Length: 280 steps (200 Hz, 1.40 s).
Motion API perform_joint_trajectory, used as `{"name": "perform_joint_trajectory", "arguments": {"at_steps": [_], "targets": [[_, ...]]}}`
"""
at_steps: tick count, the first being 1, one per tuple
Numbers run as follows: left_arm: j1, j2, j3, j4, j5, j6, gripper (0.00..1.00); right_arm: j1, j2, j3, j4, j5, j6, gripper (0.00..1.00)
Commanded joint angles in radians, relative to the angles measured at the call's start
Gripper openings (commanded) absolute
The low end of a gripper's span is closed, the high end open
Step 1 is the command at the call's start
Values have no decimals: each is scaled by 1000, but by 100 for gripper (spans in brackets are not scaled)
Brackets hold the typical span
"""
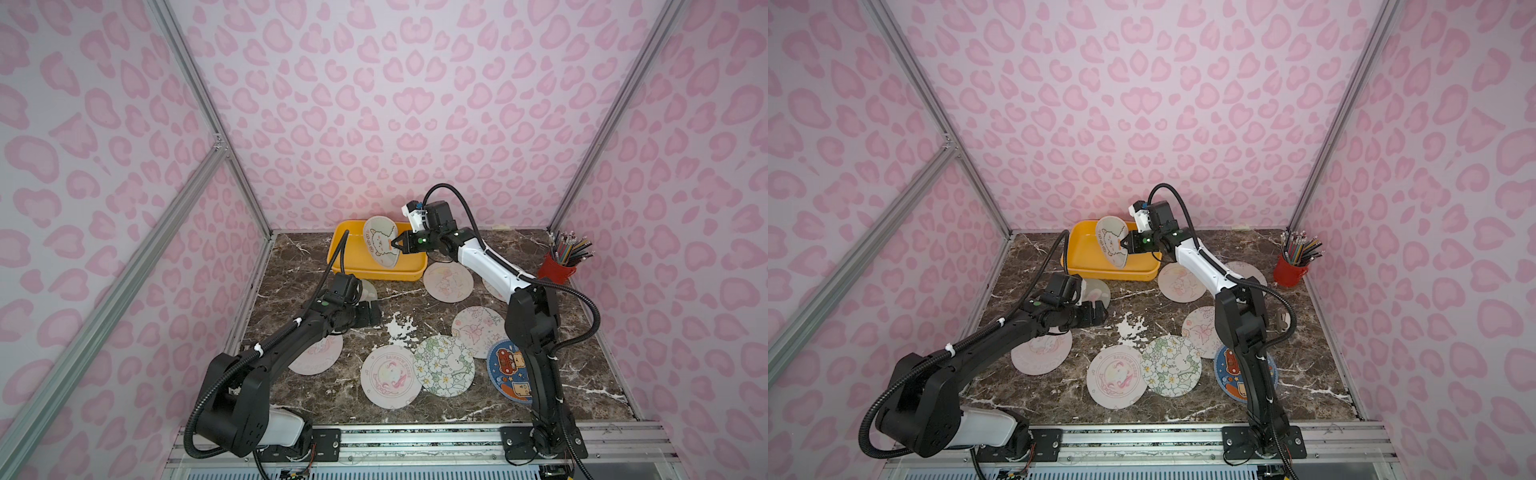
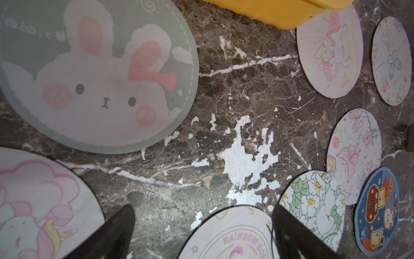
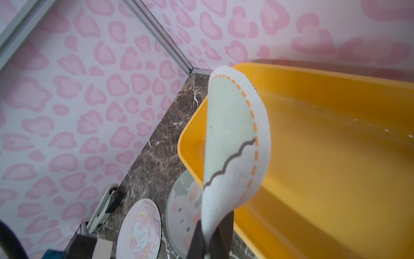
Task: Put the coasters into the storage box
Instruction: Place the coaster in the storage box.
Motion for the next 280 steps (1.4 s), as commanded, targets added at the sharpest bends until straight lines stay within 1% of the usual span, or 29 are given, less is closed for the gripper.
{"name": "perform_joint_trajectory", "arguments": {"at_steps": [1,49,79,116,123,136,141,149,161,186,226,241,263,280], "targets": [[7,-18,-20,2,4,14,98,6,86,89,18,-11,27,0],[13,-26,-42,-5,5,18,99,3,298,288,-18,8,69,0],[16,-26,-45,-8,0,21,99,-2,385,386,-88,101,65,0],[16,-16,-42,-7,-4,19,100,-3,401,390,-132,220,39,0],[16,-13,-42,-7,-5,18,100,-4,402,391,-142,236,30,9],[16,-9,-45,-9,-6,15,100,-6,399,395,-165,266,9,34],[16,-8,-46,-10,-8,14,100,-6,398,394,-172,276,1,42],[16,-7,-46,-15,-14,12,100,-5,392,394,-182,293,-10,50],[16,-8,-49,-21,-23,12,100,-4,376,389,-189,313,-27,57],[16,-17,-60,-30,-37,9,100,-3,325,342,-169,351,-40,63],[16,-18,-58,-31,-51,0,100,-1,233,244,-130,362,-43,66],[16,-17,-51,-35,-54,4,100,0,205,218,-145,344,-43,67],[22,-11,-26,-60,-101,38,100,3,164,174,-186,293,-44,67],[55,9,12,-78,-103,71,100,17,101,72,-172,256,-48,68]]}}
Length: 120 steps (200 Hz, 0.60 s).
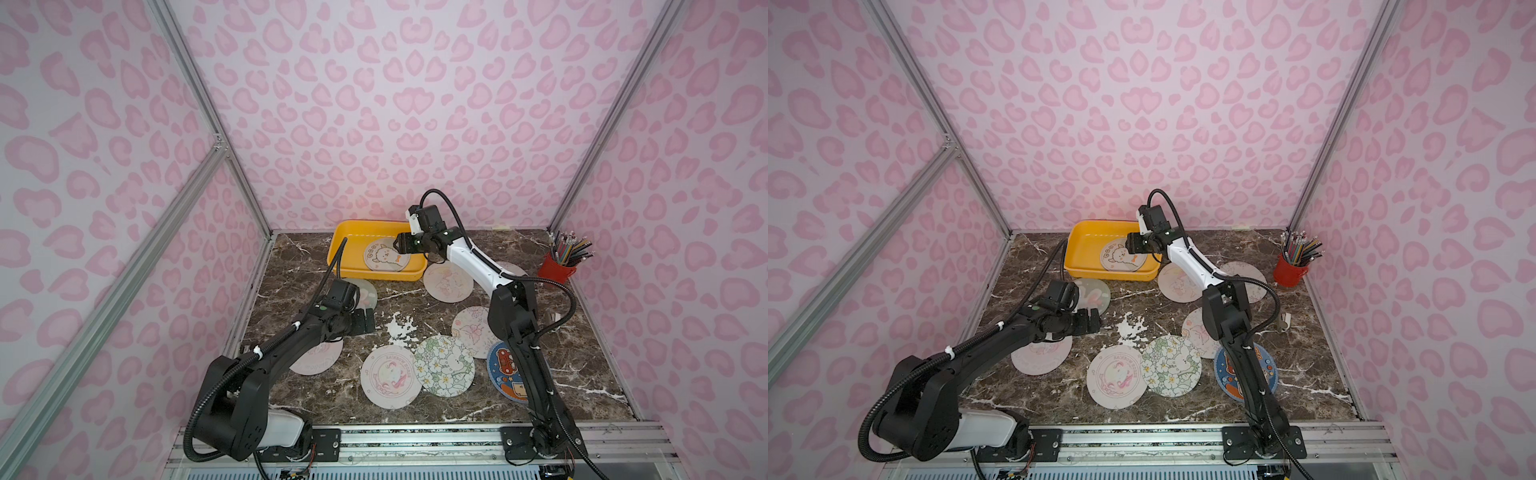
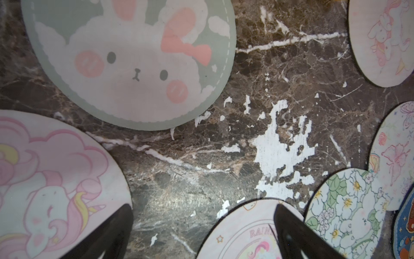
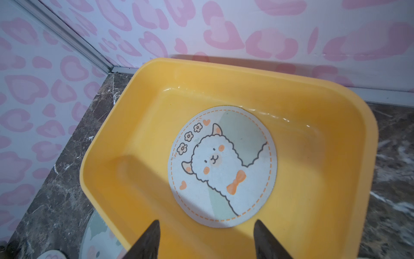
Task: Put the coasters into the storage box
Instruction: Place the coaster in the storage box.
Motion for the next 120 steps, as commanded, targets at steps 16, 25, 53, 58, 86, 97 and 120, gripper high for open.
{"name": "perform_joint_trajectory", "arguments": {"at_steps": [16,25,53,58,86,97,120], "targets": [[78,49,83,-41,-29,85,100,39,-136,-236,44,-87,-13,69],[107,71,117,-48,-24,107,100,51,-191,-314,75,-101,-2,70],[191,155,222,-66,-14,165,100,95,-313,-518,154,-127,34,76],[205,171,239,-65,-14,173,100,104,-331,-550,168,-128,41,78],[268,287,343,-80,3,242,99,133,-416,-692,233,-145,86,82],[282,344,390,-94,6,275,99,138,-440,-735,252,-148,97,82],[302,446,468,-109,7,336,99,141,-473,-786,258,-139,98,83]]}}
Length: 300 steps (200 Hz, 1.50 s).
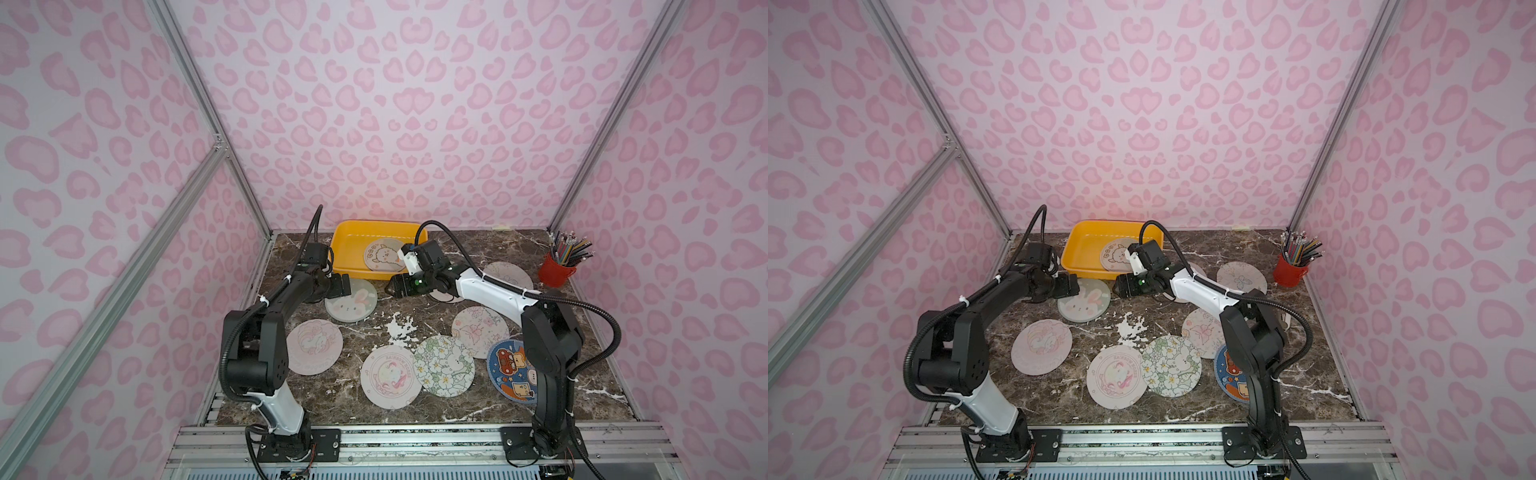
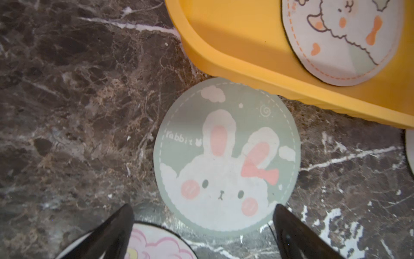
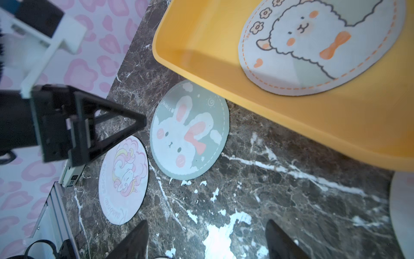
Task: Put the coasters into the storage box
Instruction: Place the coaster in the storage box, then move the coaster to the center of the board.
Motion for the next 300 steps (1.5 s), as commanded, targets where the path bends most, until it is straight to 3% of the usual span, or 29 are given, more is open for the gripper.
{"name": "perform_joint_trajectory", "arguments": {"at_steps": [1,69,129,222,300], "targets": [[18,74,59,-36,13,96,99,1,-22,-42,58,1,18,83],[50,262,165,-11,97,167,98,-27,-64,-68,50,11,14,85],[50,336,234,-77,152,201,98,-48,-70,-67,44,3,5,85],[-16,311,200,-213,206,229,95,-50,-94,-110,62,-1,5,85],[-137,244,79,-263,234,204,95,-28,-98,-189,74,11,15,85]]}}
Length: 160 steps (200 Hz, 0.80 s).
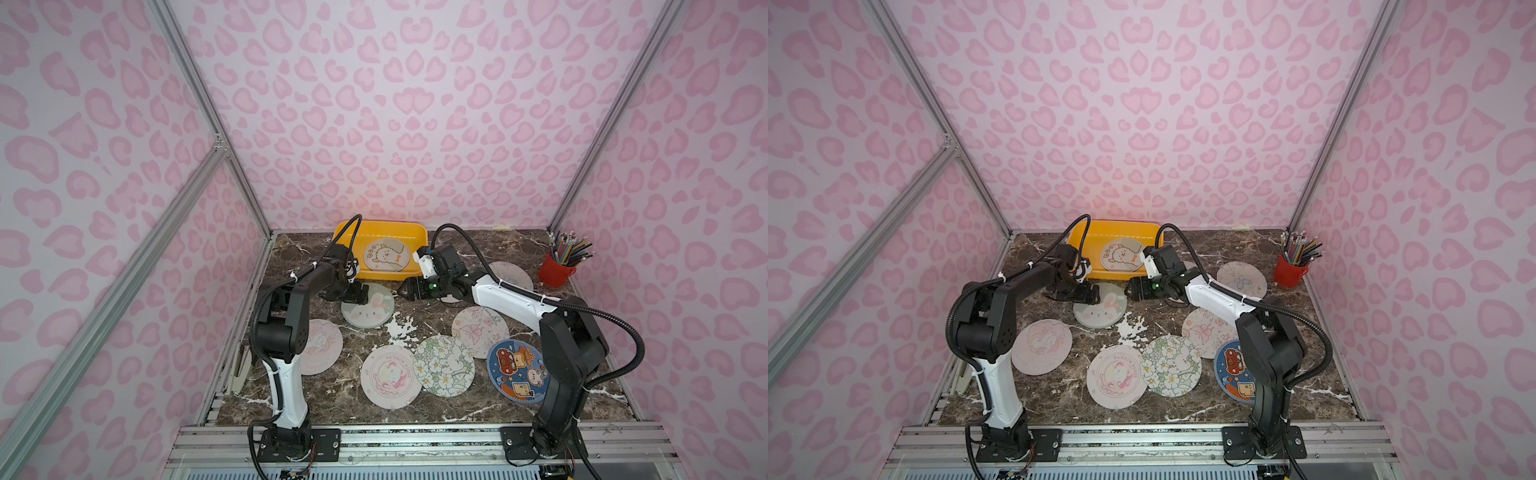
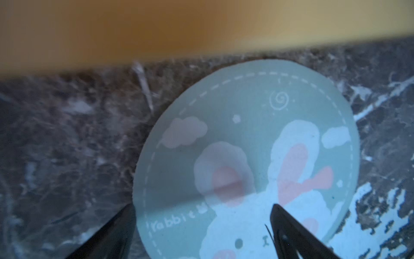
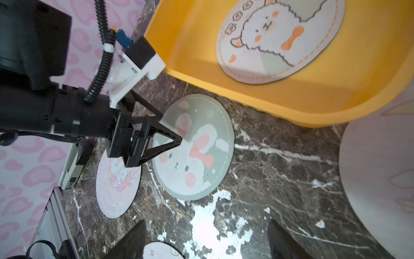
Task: Put the coasters into the storage box
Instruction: Move the coaster to the center of the board, then pick up the coaster from the center of the board.
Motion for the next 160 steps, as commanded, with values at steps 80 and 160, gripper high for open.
{"name": "perform_joint_trajectory", "arguments": {"at_steps": [80,160], "targets": [[-78,-146,-178,8,43,-224,94,48,175,110,-87,109,25,76],[-82,-150,-183,116,24,-298,88,45,261,118,-98,102,55,66]]}}
